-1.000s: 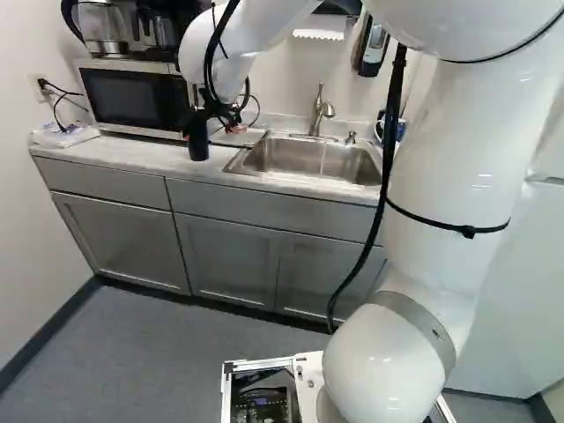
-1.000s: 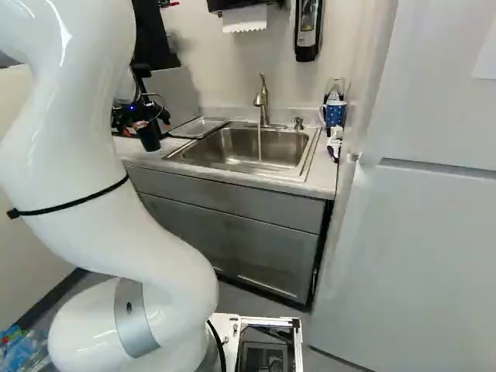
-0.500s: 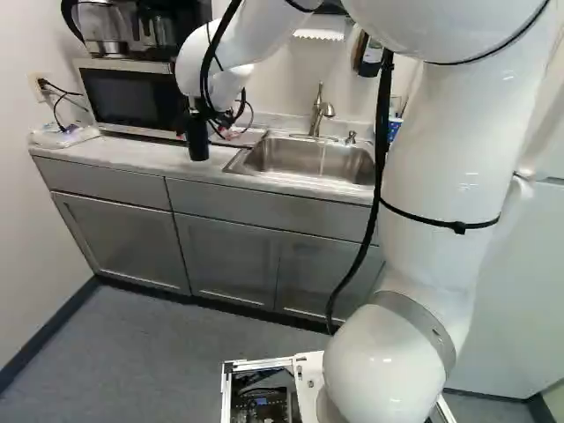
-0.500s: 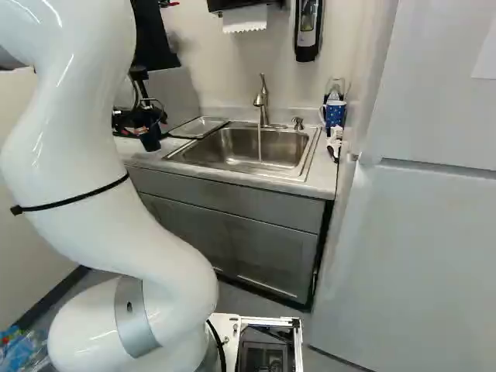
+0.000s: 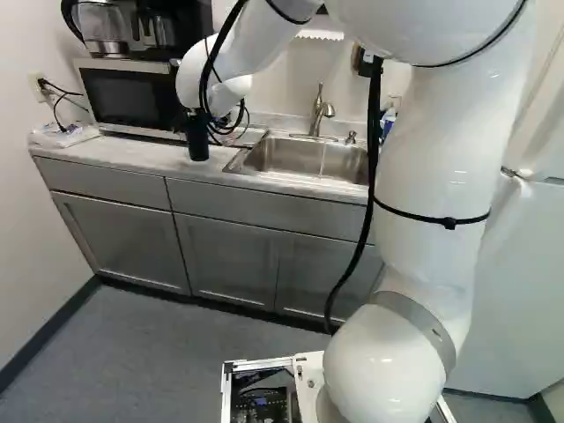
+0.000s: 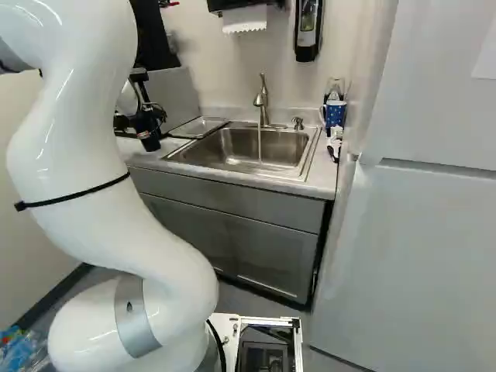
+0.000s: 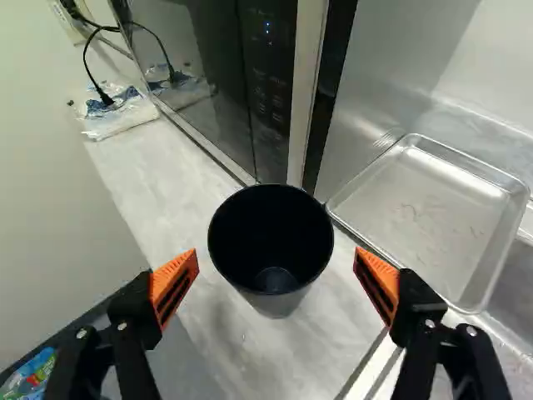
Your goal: Rinse the cup and place it in the tray
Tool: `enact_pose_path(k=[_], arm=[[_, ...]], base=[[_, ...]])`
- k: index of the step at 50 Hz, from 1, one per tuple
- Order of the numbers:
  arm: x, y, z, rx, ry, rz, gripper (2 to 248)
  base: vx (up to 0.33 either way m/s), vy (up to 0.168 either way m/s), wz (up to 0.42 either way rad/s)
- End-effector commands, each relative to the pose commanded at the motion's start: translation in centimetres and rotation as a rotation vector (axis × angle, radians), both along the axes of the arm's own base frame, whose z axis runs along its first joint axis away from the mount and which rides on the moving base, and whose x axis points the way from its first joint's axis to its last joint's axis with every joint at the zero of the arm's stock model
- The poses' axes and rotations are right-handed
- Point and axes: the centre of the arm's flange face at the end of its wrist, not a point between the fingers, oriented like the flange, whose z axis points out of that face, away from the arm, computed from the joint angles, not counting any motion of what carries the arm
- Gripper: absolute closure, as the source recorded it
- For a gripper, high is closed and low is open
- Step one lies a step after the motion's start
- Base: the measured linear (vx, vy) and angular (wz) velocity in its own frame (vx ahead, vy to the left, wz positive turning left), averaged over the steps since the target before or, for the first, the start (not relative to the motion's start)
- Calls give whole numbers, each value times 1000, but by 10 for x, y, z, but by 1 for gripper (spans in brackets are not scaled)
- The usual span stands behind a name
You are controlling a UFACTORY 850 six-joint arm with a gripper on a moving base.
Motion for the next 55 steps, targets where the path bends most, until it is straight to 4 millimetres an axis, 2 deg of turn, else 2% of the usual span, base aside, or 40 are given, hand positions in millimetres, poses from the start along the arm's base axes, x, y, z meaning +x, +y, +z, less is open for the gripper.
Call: enact_pose_path(k=[23,55], arm=[[3,4,-13,60,-102,3,3],[-6,-1,-28,142,-241,3,3]], base=[[0,0,0],[0,0,0]])
